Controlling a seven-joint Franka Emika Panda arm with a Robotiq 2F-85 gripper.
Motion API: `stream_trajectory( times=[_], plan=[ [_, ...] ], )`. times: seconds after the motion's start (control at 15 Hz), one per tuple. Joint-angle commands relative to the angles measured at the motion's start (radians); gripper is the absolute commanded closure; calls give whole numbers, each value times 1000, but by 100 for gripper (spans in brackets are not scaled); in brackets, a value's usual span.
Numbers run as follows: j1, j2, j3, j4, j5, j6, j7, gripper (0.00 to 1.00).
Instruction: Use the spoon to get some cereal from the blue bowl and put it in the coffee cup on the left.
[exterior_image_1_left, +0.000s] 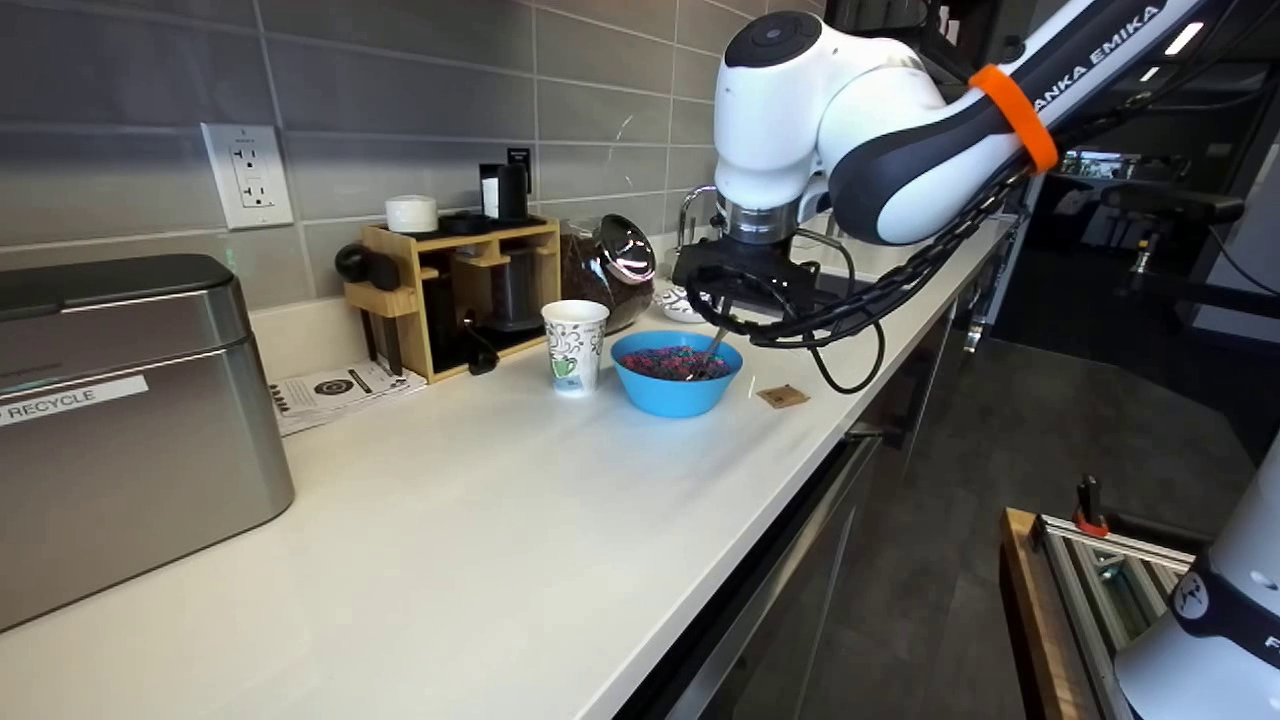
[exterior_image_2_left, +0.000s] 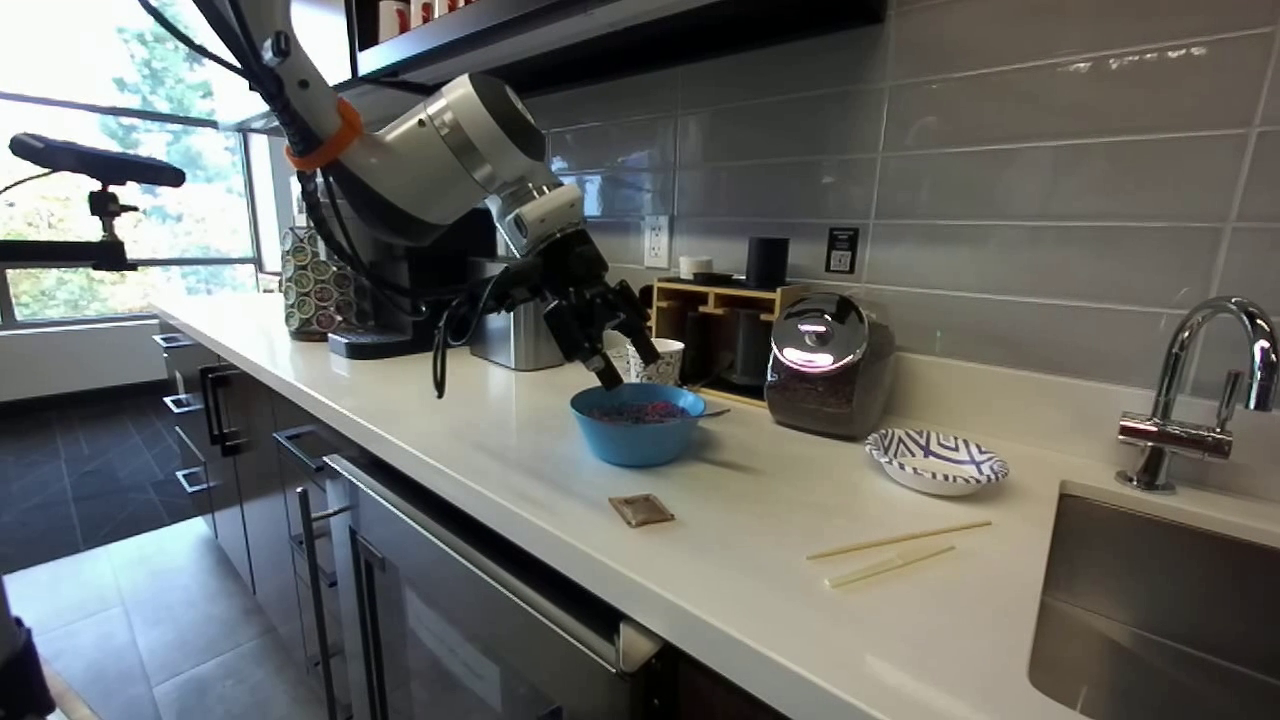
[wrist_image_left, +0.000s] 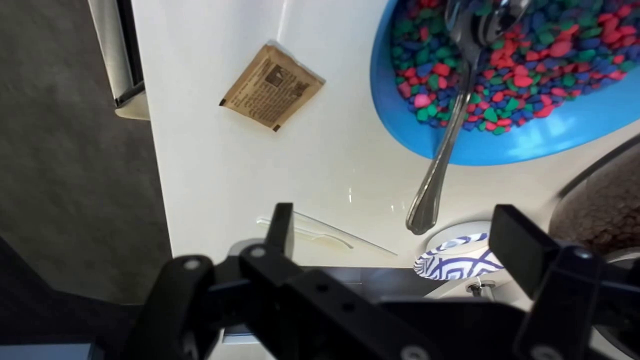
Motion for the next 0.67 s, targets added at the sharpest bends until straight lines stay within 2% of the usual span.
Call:
stream_trajectory(
  times=[0.0,0.27,0.33,0.4,0.6],
  plan=[
    [151,19,-160,18,54,6,-56,0],
    [249,23,-301,64,359,27,-259,0],
    [221,23,-282,75,443,26,-311,0],
    [264,24,-333,90,518,9,-356,0],
    [273,34,-376,125,718,-12,-459,0]
  ],
)
